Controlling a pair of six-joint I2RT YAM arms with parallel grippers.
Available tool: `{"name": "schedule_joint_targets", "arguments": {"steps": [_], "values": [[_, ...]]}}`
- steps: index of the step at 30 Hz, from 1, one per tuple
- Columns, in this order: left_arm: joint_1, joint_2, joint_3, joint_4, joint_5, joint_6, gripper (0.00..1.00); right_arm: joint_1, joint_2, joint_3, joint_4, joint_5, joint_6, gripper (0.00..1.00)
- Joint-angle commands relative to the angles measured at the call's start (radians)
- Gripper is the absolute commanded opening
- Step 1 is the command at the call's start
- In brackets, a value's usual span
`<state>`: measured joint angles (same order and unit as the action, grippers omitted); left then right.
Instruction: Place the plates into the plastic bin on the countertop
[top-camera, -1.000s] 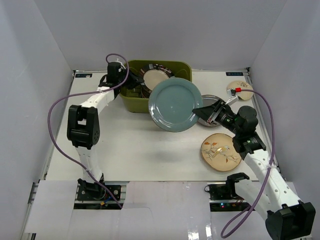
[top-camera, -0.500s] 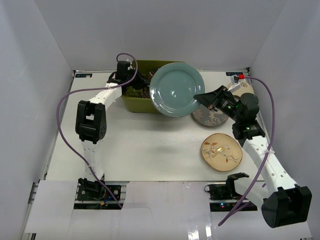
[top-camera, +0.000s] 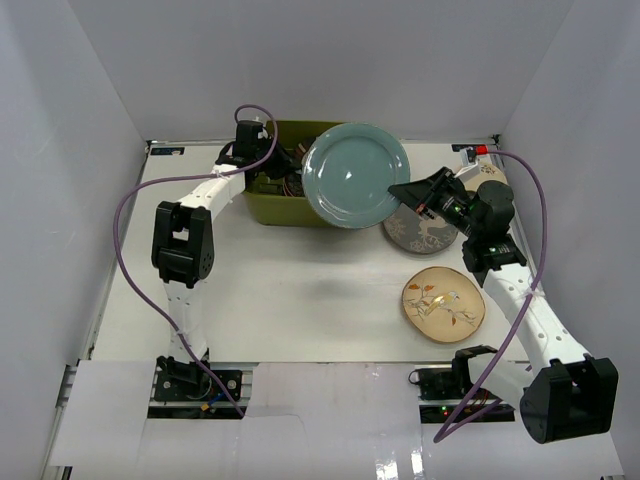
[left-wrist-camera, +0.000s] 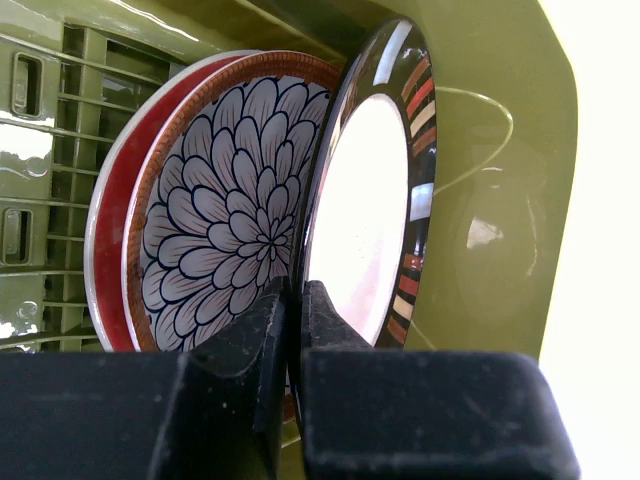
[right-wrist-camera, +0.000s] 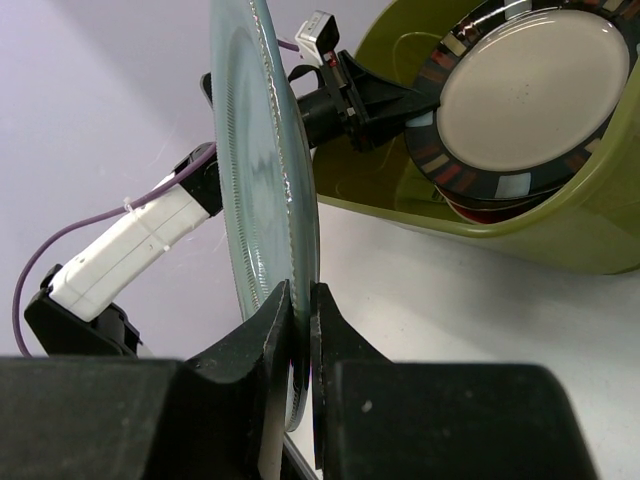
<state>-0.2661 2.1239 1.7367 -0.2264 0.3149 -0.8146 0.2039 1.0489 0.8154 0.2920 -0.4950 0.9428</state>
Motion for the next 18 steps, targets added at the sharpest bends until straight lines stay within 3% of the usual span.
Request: {"name": "schedule_joint_targets", "arguments": {"steps": [1,10,11,14,15,18], "values": [[-0.012,-0.010,0.037,0.004,-0.046,0.026,0.17,-0.006,-0.036,0.076,0.194,-0.002,0.044,0.08],[-0.012,-0.030,0.021,0.001,-0.054,0.028,0.43,-0.011,-0.044,0.070,0.193,-0.001,0.044,0.08],[-0.013,-0.035,0.020,0.001,-0.054,0.029,0.53,-0.012,-0.043,0.070,0.191,-0.001,0.042,0.08],[-0.012,-0.068,0.007,0.001,-0.057,0.037,0.69,-0.015,-0.035,0.074,0.191,0.007,0.042,0.08],[-0.013,-0.080,0.004,0.002,-0.063,0.043,0.81,-0.015,-0.032,0.076,0.193,0.010,0.040,0.08],[-0.013,-0.132,-0.002,0.001,-0.076,0.060,0.98,-0.018,-0.012,0.085,0.191,0.022,0.031,0.08]]}}
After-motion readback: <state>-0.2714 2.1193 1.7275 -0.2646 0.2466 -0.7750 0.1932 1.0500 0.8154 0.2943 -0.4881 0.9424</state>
